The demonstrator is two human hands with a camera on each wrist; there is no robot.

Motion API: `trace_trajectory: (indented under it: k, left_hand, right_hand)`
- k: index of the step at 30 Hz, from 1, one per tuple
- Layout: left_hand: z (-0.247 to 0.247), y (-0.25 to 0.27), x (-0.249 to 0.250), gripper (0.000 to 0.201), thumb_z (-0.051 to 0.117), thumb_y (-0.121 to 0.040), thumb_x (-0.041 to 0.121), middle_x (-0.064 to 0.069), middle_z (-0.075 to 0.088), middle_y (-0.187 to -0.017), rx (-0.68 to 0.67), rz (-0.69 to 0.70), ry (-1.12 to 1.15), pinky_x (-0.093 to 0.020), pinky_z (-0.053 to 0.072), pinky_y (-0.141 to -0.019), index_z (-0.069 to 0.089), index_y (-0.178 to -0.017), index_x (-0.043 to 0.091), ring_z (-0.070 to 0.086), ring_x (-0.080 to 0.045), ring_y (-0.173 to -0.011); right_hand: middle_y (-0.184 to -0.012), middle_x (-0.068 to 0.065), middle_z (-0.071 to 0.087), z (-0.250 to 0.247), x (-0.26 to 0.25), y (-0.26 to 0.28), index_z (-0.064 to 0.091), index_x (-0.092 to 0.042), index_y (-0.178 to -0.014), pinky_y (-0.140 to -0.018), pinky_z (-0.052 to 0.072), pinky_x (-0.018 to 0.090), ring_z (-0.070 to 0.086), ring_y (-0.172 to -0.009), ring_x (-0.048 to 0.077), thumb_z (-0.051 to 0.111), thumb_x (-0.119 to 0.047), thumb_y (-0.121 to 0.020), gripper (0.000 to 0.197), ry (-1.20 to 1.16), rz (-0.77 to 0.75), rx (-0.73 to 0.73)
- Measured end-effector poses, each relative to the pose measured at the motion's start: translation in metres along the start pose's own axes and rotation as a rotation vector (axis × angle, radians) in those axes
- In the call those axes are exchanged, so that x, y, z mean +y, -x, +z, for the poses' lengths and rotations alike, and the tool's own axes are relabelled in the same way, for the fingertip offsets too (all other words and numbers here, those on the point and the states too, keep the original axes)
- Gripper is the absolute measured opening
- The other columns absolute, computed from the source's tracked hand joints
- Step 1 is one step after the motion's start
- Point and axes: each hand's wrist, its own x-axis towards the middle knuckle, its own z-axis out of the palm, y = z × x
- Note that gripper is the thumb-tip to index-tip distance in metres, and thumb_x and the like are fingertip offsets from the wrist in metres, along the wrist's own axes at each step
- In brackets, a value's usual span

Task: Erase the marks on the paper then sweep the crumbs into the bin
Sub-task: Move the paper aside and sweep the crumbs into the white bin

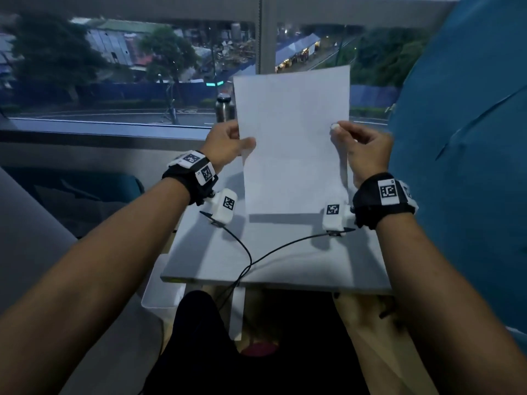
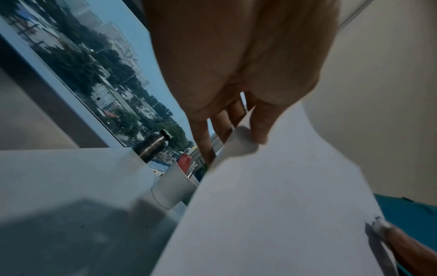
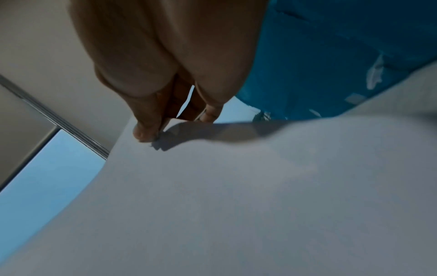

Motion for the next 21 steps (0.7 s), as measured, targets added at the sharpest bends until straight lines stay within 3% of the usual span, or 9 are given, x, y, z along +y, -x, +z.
trace_trajectory:
  k: [4,6,8,10,11,13,14,16,21]
  left_hand:
    - [0.028,-0.002,0.004,0.007,0.069,-0.089,0.008,-0.005,0.074,-0.087,0.062,0.039,0.073,-0.041,0.059,-0.077,0.071,-0.092,0.014,0.069,-0.018,-0.078]
    - [0.047,-0.008,0.003,0.016,0.061,-0.093,0.004,0.004,0.071,-0.073,0.105,0.024,0.138,-0.035,0.056,-0.072,0.068,-0.085,0.016,0.064,-0.013,-0.068]
    - [0.064,-0.012,0.003,0.025,0.052,-0.093,-0.002,0.004,0.067,-0.068,0.069,-0.008,0.122,-0.036,0.054,-0.072,0.066,-0.081,0.015,0.060,-0.014,-0.065]
    - [0.080,-0.018,0.001,0.028,0.043,-0.093,-0.008,-0.003,0.071,-0.080,-0.118,-0.061,-0.011,-0.034,0.058,-0.076,0.065,-0.095,0.009,0.066,-0.018,-0.073]
    - [0.088,-0.020,-0.003,0.028,0.041,-0.094,-0.006,-0.010,0.072,-0.098,-0.271,-0.087,-0.229,-0.033,0.056,-0.081,0.061,-0.111,0.004,0.068,-0.020,-0.090]
    - [0.107,-0.022,-0.018,0.048,0.046,-0.099,0.011,-0.018,0.046,-0.146,-0.484,-0.093,-0.851,-0.035,0.039,-0.106,0.039,-0.145,0.003,0.046,-0.028,-0.133]
    - [0.118,-0.018,-0.025,0.057,0.048,-0.100,0.022,-0.016,0.030,-0.157,-0.575,-0.032,-1.092,-0.034,0.029,-0.112,0.028,-0.152,0.008,0.033,-0.029,-0.142]
    - [0.147,-0.007,-0.040,0.066,0.047,-0.101,0.037,-0.013,0.015,-0.162,-0.756,0.099,-1.254,-0.034,0.020,-0.116,0.019,-0.155,0.011,0.022,-0.030,-0.146]
    - [0.222,0.024,-0.081,0.086,0.044,-0.095,0.060,-0.010,-0.006,-0.164,-1.087,0.245,-1.269,-0.048,0.012,-0.120,0.005,-0.157,0.015,0.004,-0.030,-0.150]
  right_hand:
    - [-0.075,-0.008,0.076,-0.030,-0.008,-0.009,0.075,-0.005,-0.094,-0.073,0.056,0.022,0.068,-0.073,0.008,0.078,-0.008,-0.079,0.016,0.008,-0.010,-0.083]
    - [-0.073,-0.008,0.075,-0.046,-0.010,-0.007,0.075,-0.002,-0.094,-0.067,0.055,0.021,0.068,-0.070,0.006,0.079,-0.008,-0.078,0.018,0.150,0.000,-0.159]
    - [-0.079,0.000,0.076,-0.064,-0.005,-0.008,0.077,-0.006,-0.091,-0.071,0.059,0.030,0.069,-0.074,0.012,0.083,-0.017,-0.075,0.021,0.309,0.010,-0.145]
    - [-0.081,0.000,0.076,-0.080,0.000,-0.012,0.079,-0.012,-0.086,-0.079,0.061,0.034,0.071,-0.076,0.012,0.083,-0.025,-0.072,0.019,0.433,0.005,-0.015]
    - [-0.080,-0.004,0.075,-0.087,0.001,-0.013,0.079,-0.014,-0.085,-0.080,0.061,0.032,0.070,-0.075,0.009,0.082,-0.025,-0.073,0.017,0.472,0.000,0.060]
    - [-0.079,-0.006,0.073,-0.098,0.002,-0.013,0.078,-0.014,-0.087,-0.080,0.059,0.027,0.066,-0.071,0.004,0.078,-0.023,-0.076,0.014,0.547,-0.039,0.171]
    - [-0.081,-0.004,0.073,-0.104,0.004,-0.012,0.078,-0.013,-0.089,-0.079,0.058,0.024,0.065,-0.072,0.003,0.076,-0.022,-0.078,0.014,0.592,-0.063,0.204]
    - [-0.085,-0.002,0.074,-0.112,0.007,-0.010,0.078,-0.013,-0.091,-0.078,0.056,0.023,0.064,-0.075,0.005,0.072,-0.023,-0.082,0.015,0.662,-0.113,0.255]
    - [-0.086,-0.002,0.074,-0.126,0.022,-0.010,0.078,-0.015,-0.090,-0.078,0.054,0.025,0.064,-0.078,0.011,0.071,-0.023,-0.082,0.013,0.740,-0.152,0.320]
